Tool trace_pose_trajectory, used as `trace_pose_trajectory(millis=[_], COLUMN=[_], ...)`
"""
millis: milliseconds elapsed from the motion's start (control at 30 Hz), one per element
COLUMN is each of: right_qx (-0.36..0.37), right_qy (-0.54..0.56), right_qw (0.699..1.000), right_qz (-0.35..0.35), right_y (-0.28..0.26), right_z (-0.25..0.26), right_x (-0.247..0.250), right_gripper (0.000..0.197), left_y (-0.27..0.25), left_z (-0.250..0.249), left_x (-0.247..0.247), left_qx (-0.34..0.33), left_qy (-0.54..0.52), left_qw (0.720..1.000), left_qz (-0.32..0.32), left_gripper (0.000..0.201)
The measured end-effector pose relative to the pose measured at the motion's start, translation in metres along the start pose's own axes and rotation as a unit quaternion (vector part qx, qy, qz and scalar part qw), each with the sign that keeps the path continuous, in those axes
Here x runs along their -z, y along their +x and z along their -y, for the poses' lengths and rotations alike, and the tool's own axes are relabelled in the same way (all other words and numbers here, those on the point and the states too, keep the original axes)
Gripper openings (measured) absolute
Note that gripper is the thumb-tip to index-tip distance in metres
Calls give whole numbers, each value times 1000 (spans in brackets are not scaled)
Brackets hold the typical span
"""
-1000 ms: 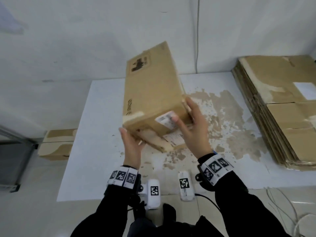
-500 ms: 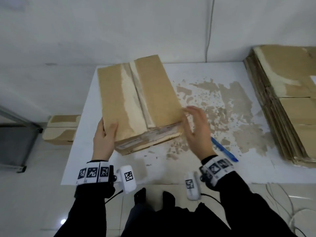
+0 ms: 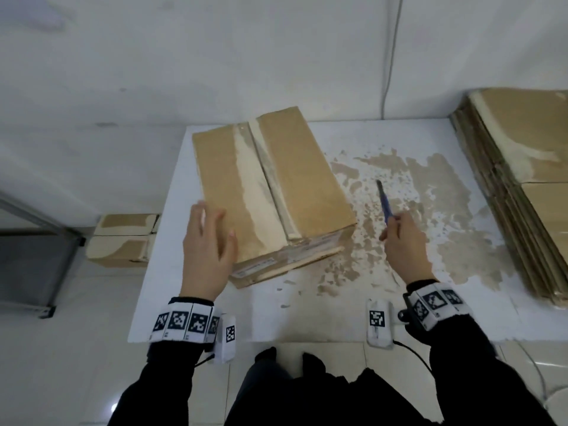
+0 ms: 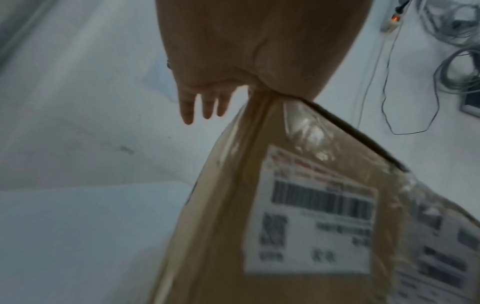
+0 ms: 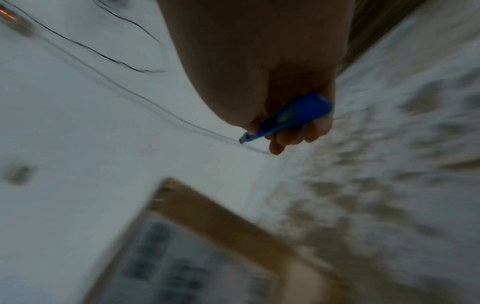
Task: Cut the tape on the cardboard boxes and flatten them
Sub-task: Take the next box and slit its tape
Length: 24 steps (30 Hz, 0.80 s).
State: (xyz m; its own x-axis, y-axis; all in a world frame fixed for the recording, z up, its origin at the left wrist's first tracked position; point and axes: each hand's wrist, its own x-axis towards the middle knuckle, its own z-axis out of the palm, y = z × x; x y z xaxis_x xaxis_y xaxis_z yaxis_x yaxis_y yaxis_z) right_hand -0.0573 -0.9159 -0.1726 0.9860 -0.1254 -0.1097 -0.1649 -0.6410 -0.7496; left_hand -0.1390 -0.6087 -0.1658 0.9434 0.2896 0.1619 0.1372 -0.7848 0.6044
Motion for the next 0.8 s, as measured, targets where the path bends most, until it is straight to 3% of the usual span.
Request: trace_pose_trajectory(millis=[133,233,400,633,800], right_qx=[116,176,157,208,208], right_qy=[10,-96,-215,-356,-365], right_qw=[983,958,942,904,897], right_qz=[142,204,205,111,135], right_y=[2,18,61,70,74], right_z=[108,162,213,227,227], right_x=[-12,-52,-116,-135,-139], right_gripper=[17,31,29,30,32], left_y=[34,65,84,83,84], left_z=[10,15,21,25,26], left_x=[18,22,5,-4,-5], left_qx=[-85,-133,-152,-157,-163], left_qy=[4,40,103,105,94], left_qw=[993,987,977,978,978], left_qz=[77,76,110,84,86], left_gripper=[24,40,72,69,69])
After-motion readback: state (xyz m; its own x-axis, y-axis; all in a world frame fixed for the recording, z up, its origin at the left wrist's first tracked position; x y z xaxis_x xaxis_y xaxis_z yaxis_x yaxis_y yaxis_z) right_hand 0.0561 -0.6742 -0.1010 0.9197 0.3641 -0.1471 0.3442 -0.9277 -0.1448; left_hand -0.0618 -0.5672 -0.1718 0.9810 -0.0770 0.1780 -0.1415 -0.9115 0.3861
